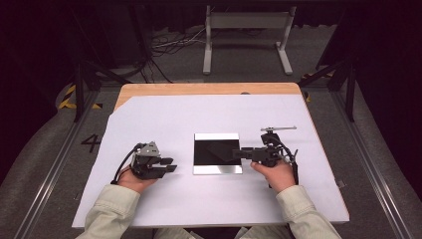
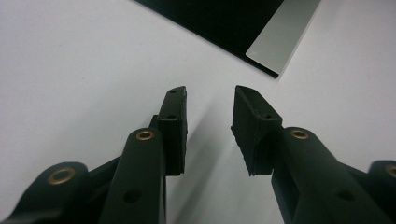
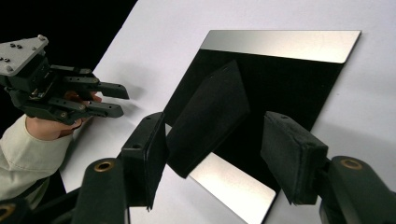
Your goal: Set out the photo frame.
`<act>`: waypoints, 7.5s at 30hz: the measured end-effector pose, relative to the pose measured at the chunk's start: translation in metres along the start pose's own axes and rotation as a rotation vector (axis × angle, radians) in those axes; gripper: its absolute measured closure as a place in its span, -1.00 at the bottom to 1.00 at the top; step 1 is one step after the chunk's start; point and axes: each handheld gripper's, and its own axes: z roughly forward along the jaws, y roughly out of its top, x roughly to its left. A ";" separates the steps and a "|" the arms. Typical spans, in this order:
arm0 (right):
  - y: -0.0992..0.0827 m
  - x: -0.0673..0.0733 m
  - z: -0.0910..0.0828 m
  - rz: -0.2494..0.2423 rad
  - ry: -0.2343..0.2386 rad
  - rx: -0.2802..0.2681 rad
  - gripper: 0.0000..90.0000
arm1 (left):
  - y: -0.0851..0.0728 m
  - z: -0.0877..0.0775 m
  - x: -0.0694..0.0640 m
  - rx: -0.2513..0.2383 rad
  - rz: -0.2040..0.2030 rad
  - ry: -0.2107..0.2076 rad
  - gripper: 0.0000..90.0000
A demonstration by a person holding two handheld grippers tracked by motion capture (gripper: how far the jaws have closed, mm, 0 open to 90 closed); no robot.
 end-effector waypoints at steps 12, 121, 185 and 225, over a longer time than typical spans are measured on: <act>0.001 0.004 0.015 -0.018 0.004 0.019 -0.03 | -0.003 -0.002 0.000 0.001 -0.002 0.003 0.46; -0.006 0.048 -0.030 -0.403 0.081 0.115 0.96 | 0.001 0.004 -0.002 0.007 0.019 -0.007 0.46; -0.032 0.009 -0.020 -0.708 -0.085 0.245 0.93 | 0.004 0.007 -0.001 -0.001 0.015 -0.008 0.42; -0.031 0.016 -0.053 -0.712 -0.174 0.166 0.65 | 0.017 0.003 0.002 -0.128 -0.046 -0.029 0.55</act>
